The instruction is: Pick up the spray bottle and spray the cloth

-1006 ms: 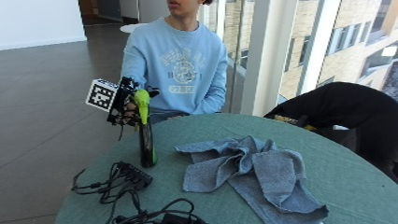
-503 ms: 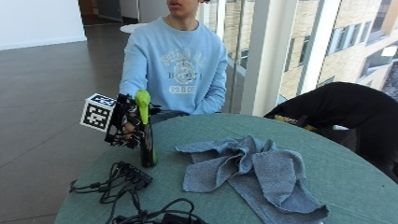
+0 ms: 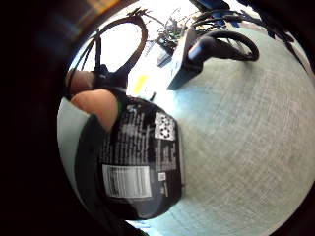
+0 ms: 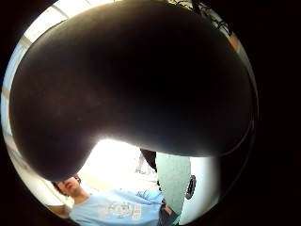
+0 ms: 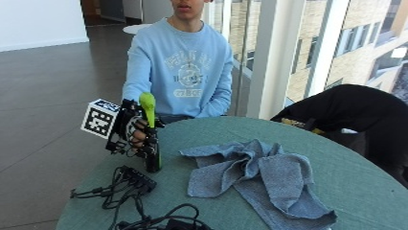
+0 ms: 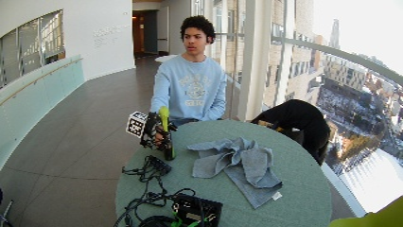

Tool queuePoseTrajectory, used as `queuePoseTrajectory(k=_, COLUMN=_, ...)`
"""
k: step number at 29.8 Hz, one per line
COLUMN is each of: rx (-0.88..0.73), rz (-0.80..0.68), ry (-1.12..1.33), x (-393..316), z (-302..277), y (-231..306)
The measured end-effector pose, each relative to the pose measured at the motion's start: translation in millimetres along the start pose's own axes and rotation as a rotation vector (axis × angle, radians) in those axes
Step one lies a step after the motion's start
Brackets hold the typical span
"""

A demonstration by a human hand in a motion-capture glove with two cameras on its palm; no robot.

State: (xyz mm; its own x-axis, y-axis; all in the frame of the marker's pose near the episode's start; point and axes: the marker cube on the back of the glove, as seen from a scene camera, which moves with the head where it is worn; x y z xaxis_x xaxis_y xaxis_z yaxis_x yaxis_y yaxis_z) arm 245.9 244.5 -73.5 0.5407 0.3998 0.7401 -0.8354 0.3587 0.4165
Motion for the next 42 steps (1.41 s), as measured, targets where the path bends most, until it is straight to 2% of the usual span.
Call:
queuePoseTrajectory(k=11, rx=-0.282, rz=-0.049, ry=0.165, x=-73, z=1, y=-33)
queuePoseTrajectory(k=20, rx=-0.52, rz=-0.052, ry=0.334, x=-124, z=40, y=-49)
queuePoseTrajectory(k=30, rx=-0.657, rz=0.04, ry=0.482, x=-127, z=100, y=-40)
queuePoseTrajectory(k=42, rx=-0.732, rz=0.106, ry=0.551, x=-124, z=128, y=-34)
